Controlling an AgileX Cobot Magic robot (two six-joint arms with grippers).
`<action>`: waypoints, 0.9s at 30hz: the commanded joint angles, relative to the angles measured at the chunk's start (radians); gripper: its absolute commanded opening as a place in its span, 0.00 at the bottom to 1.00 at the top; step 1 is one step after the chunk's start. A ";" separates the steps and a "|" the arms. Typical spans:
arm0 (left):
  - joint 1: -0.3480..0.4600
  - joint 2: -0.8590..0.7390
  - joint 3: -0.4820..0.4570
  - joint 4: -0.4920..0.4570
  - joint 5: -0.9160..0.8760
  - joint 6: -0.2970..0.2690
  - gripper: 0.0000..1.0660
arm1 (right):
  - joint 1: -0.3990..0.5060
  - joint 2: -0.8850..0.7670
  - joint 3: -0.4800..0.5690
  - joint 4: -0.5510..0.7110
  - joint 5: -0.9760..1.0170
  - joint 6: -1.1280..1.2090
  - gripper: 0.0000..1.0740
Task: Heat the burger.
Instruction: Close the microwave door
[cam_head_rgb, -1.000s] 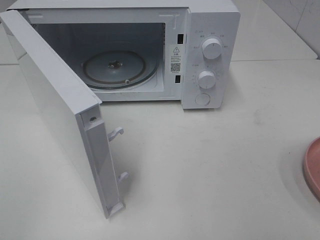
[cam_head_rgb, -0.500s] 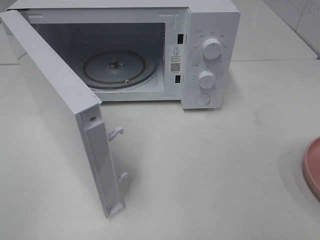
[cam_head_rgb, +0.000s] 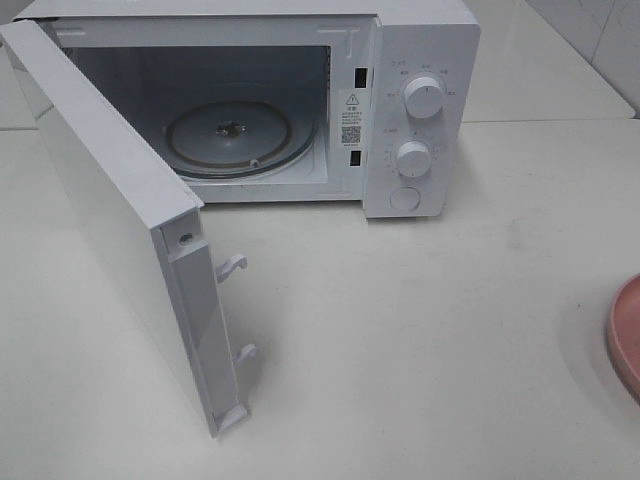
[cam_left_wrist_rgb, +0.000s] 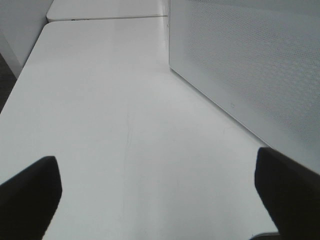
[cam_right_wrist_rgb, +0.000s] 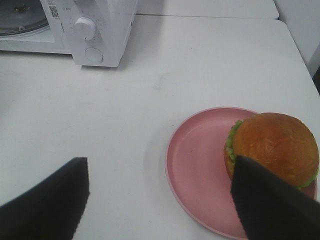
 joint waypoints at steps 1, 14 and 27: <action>0.000 0.033 -0.013 -0.021 -0.029 -0.005 0.92 | -0.005 -0.028 0.001 0.003 -0.016 -0.016 0.71; 0.000 0.219 -0.028 -0.025 -0.270 -0.001 0.42 | -0.005 -0.028 0.001 0.003 -0.016 -0.015 0.71; 0.000 0.447 0.115 -0.048 -0.717 0.077 0.00 | -0.005 -0.028 0.001 0.003 -0.016 -0.016 0.71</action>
